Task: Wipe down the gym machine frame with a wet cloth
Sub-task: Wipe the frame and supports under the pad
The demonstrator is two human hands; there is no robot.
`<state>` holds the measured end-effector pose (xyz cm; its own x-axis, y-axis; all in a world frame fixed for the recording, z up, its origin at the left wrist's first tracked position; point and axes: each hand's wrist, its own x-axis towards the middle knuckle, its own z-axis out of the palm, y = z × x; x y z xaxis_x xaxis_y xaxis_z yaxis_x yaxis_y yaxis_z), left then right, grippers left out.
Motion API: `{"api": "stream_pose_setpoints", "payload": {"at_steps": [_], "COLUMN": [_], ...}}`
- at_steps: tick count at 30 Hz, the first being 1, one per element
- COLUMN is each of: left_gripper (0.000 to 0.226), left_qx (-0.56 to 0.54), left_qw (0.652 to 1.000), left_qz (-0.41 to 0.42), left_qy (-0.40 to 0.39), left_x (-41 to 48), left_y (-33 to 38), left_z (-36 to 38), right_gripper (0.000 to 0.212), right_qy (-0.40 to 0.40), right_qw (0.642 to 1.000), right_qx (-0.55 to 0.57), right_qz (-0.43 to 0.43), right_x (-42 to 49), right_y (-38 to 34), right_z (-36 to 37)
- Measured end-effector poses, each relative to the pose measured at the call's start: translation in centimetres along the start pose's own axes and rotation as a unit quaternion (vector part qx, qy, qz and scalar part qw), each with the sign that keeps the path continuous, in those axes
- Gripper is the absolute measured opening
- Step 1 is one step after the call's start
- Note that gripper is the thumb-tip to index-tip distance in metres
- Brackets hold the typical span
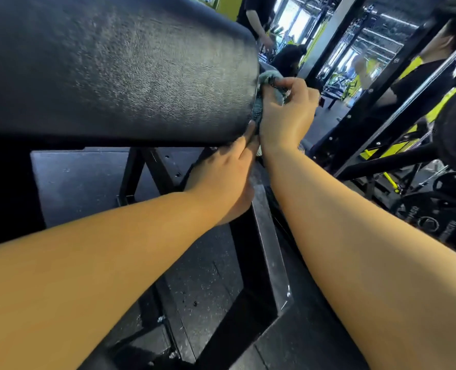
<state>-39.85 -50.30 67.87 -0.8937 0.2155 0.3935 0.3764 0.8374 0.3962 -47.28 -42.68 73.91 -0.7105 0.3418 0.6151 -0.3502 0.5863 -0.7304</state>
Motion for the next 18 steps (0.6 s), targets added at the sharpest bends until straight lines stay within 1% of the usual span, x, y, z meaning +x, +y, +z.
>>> {"api": "stream_pose_setpoints", "payload": {"at_steps": [1,2,3,4,6,8,9,11,12,14,16,18], "left_gripper": [0.060,0.057,0.057,0.061,0.075,0.079,0.078,0.078,0.079,0.079,0.079,0.079], "left_qx": [0.004,-0.002,-0.014,-0.031,-0.073,-0.107,-0.129,-0.166,-0.171,-0.177,-0.192,-0.230], "left_qw": [1.000,0.999,0.997,0.997,0.996,0.994,0.991,0.985,0.985,0.984,0.981,0.973], "left_qz": [-0.025,-0.050,-0.066,-0.068,-0.041,-0.008,0.004,0.009,0.007,-0.002,-0.012,-0.016], "left_qy": [-0.011,-0.021,-0.023,-0.019,-0.017,-0.033,-0.041,-0.038,-0.030,-0.012,0.002,0.014], "left_x": [0.3,0.5,0.5,0.4,0.1,-0.2,-0.2,0.3,0.7,1.8,2.8,3.4], "left_y": [0.0,0.0,-0.1,-0.3,-0.4,-0.5,-0.5,-0.4,-0.2,0.6,1.4,1.8], "left_z": [0.2,0.2,0.2,0.2,0.3,0.3,0.3,0.1,-0.1,-0.4,-0.5,-0.2], "right_gripper": [0.007,0.012,0.017,0.018,0.017,0.015,0.016,0.018,0.017,0.015,0.012,0.018], "right_qy": [0.015,0.026,0.025,0.009,-0.035,-0.039,-0.025,0.000,0.000,-0.024,-0.041,-0.040], "right_qw": [1.000,0.999,0.998,0.999,0.998,0.998,0.999,0.999,0.999,0.998,0.998,0.998], "right_qx": [0.002,0.007,0.007,-0.007,-0.047,-0.038,-0.014,0.031,0.043,0.013,-0.030,-0.027], "right_qz": [-0.021,-0.038,-0.049,-0.049,-0.006,0.044,0.042,-0.007,-0.027,-0.050,-0.045,-0.031], "right_x": [-0.2,-0.4,-0.6,-1.1,-2.6,-4.0,-4.1,-3.0,-2.1,-0.2,0.8,1.2], "right_y": [0.2,0.4,0.9,1.6,3.7,5.1,5.0,3.2,2.1,0.3,-0.1,0.0], "right_z": [0.2,0.2,0.3,0.4,0.1,-0.8,-1.4,-2.1,-2.2,-1.9,-1.5,-1.3]}}
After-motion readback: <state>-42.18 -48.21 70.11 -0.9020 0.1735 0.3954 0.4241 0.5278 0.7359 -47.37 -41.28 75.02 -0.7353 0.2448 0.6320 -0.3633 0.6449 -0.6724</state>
